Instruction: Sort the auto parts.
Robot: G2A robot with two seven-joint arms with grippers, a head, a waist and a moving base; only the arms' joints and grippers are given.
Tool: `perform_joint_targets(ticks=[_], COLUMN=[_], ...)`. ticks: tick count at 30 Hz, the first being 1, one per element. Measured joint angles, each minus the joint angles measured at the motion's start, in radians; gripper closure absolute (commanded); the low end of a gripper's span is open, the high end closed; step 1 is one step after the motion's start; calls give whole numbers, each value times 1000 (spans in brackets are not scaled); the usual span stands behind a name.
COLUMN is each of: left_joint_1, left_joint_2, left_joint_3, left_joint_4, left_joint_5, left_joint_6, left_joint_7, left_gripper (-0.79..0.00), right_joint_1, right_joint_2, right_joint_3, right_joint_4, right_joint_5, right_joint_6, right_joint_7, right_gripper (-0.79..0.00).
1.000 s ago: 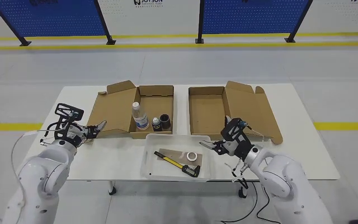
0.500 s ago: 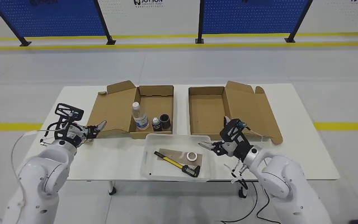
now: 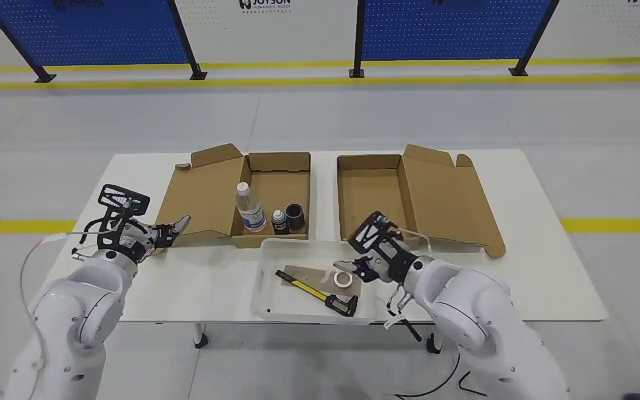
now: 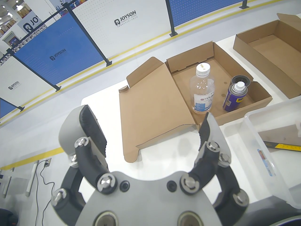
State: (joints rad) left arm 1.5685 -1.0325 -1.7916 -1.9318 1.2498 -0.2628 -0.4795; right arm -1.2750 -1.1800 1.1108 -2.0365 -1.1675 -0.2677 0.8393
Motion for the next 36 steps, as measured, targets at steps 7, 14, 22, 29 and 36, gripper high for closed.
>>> perform_joint_targets(ticks=[7, 14, 22, 29, 36], left_joint_1=[0, 0, 0, 0, 0], left_joint_2=[0, 0, 0, 0, 0], left_joint_3=[0, 0, 0, 0, 0], left_joint_4=[0, 0, 0, 0, 0], left_joint_5=[0, 0, 0, 0, 0], left_joint_6=[0, 0, 0, 0, 0], left_joint_7=[0, 0, 0, 0, 0], left_gripper=[-785, -785, -785, -785, -785], right_joint_1=[58, 101, 106, 93, 96], right_joint_2=[-10, -25, -36, -44, -49], right_joint_3=[-82, -172, -226, -245, -253], right_joint_4=[13, 62, 123, 175, 202], right_joint_5=[-21, -29, -53, -57, -63], right_joint_6=[-1, 12, 49, 88, 102], right_joint_7=[135, 192, 192, 153, 122], right_gripper=[-785, -785, -785, -785, -785])
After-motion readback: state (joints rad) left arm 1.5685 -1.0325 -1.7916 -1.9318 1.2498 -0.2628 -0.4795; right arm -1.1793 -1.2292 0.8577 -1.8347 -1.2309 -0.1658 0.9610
